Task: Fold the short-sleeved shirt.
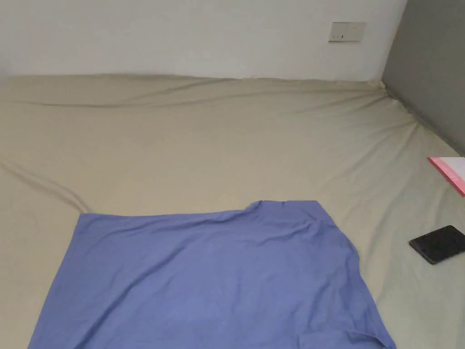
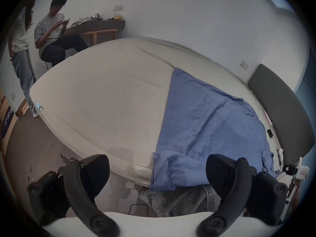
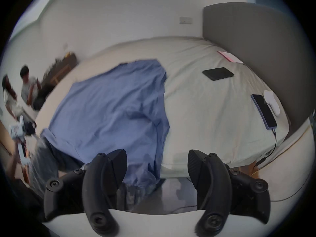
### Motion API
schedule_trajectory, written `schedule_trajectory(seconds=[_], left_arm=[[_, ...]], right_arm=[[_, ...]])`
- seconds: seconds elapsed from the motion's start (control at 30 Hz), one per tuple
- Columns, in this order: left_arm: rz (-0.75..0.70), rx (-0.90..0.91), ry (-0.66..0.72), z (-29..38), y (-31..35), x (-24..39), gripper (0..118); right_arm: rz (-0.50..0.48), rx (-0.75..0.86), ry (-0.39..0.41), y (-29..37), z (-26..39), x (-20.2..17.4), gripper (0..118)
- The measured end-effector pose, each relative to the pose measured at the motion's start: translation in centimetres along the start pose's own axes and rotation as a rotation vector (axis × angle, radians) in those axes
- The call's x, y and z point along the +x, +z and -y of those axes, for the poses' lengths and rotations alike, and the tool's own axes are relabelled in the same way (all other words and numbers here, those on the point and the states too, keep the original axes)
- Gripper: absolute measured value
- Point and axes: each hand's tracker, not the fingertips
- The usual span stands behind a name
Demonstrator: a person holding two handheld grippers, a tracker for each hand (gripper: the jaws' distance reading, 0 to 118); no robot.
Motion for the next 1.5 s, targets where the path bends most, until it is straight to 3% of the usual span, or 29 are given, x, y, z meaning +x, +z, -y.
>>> schedule_trajectory(seconds=[0.13, 0.4, 0.47, 0.53, 0.57, 0.63, 0.97, 1.07, 1.13, 1.2, 1.27, 1.5], left_arm=[[0.021, -0.031, -0.129, 0.0, -0.2, 2.3, 113], [0.058, -0.087, -0.143, -0.3, -2.8, 3.9, 109], [0.11, -0.106, -0.119, -0.1, -3.8, 3.2, 88], [0.079, -0.165, -0.128, 0.1, -4.8, 2.9, 30], [0.041, -0.187, -0.155, 0.3, -5.2, 3.0, 13], [-0.016, -0.176, -0.226, 1.0, -6.4, 2.3, 9], [0.035, -0.15, -0.184, 0.1, -2.8, 4.2, 5], [0.046, -0.142, -0.166, -0.4, -2.8, 3.4, 4], [0.048, -0.134, -0.167, -0.7, -2.6, 3.5, 4], [0.052, -0.13, -0.179, -0.9, -2.6, 3.8, 4], [0.054, -0.134, -0.19, -0.8, -2.2, 4.8, 4], [0.065, -0.149, -0.15, -1.1, -2.3, 4.1, 4]], right_arm=[[-0.068, 0.031, -0.058, 1.1, 0.4, 0.3, 80], [-0.059, -0.048, 0.083, -0.7, 0.9, -3.0, 80], [-0.065, -0.053, 0.092, -1.1, 0.8, -3.6, 80], [-0.07, -0.056, 0.095, -1.6, 0.7, -3.8, 80], [-0.073, -0.059, 0.095, -1.8, 0.6, -3.9, 80], [-0.08, -0.072, 0.089, -2.4, 0.3, -4.2, 80], [-0.126, -0.181, 0.128, -4.9, 0.8, -5.8, 77], [-0.124, -0.202, 0.109, -5.9, 0.8, -5.9, 53], [-0.116, -0.214, 0.084, -6.4, 0.6, -5.8, 25], [-0.115, -0.218, 0.067, -6.7, 0.5, -5.8, 7], [-0.107, -0.227, 0.06, -6.9, 0.4, -5.7, 1], [-0.114, -0.163, 0.031, -4.7, -0.1, -5.0, 1]])
